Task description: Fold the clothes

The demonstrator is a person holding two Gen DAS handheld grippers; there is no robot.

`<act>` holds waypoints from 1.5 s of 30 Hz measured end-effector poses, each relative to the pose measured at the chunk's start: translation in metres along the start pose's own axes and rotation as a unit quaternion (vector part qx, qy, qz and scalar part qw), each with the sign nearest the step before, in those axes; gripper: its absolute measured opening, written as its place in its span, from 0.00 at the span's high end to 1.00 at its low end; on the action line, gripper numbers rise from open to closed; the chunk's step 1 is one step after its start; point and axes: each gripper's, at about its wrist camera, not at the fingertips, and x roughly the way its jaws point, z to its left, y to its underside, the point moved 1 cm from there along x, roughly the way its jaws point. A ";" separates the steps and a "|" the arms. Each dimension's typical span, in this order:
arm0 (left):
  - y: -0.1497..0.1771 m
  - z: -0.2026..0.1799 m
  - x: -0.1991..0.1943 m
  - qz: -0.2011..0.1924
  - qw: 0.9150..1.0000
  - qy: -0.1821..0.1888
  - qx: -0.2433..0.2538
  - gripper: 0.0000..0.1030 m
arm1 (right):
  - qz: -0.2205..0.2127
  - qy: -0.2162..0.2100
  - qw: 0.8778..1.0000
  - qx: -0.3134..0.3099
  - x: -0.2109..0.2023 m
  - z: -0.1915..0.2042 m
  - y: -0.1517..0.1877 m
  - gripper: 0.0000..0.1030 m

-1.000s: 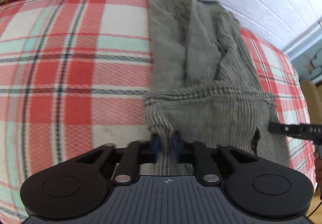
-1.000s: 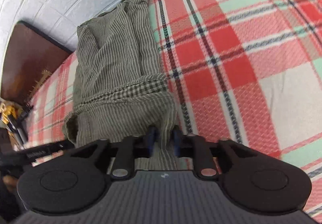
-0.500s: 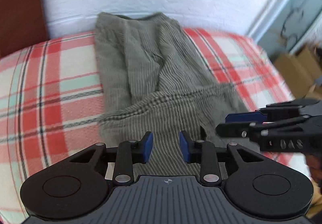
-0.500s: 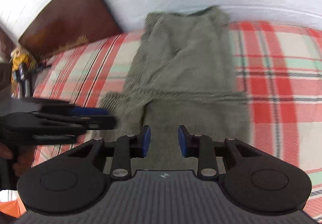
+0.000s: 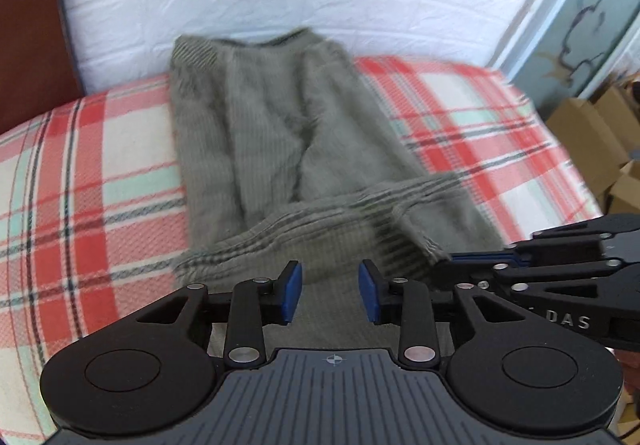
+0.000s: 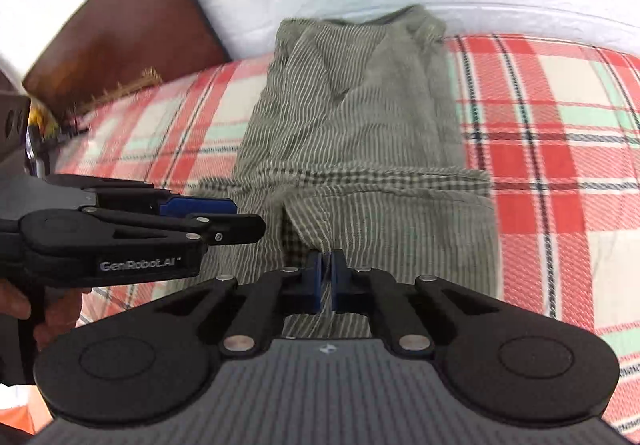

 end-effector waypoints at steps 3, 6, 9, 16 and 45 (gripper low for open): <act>-0.001 -0.003 0.008 0.006 1.000 0.006 0.008 0.51 | -0.012 -0.018 1.000 0.017 -0.008 -0.002 -0.001 0.95; -0.001 0.001 0.030 0.024 1.000 0.005 0.001 0.51 | -0.020 -0.030 0.999 0.022 -0.009 0.000 -0.003 0.95; -0.001 0.005 0.050 0.035 0.999 0.007 -0.016 0.51 | -0.024 -0.028 0.999 0.021 -0.007 0.004 -0.006 0.95; -0.006 0.011 0.027 0.009 0.998 0.033 -0.046 0.48 | -0.019 -0.025 0.999 0.015 -0.008 0.007 -0.009 0.95; -0.002 0.007 0.013 0.007 0.989 0.096 -0.113 0.42 | -0.063 -0.034 0.985 0.159 -0.024 -0.061 -0.017 0.60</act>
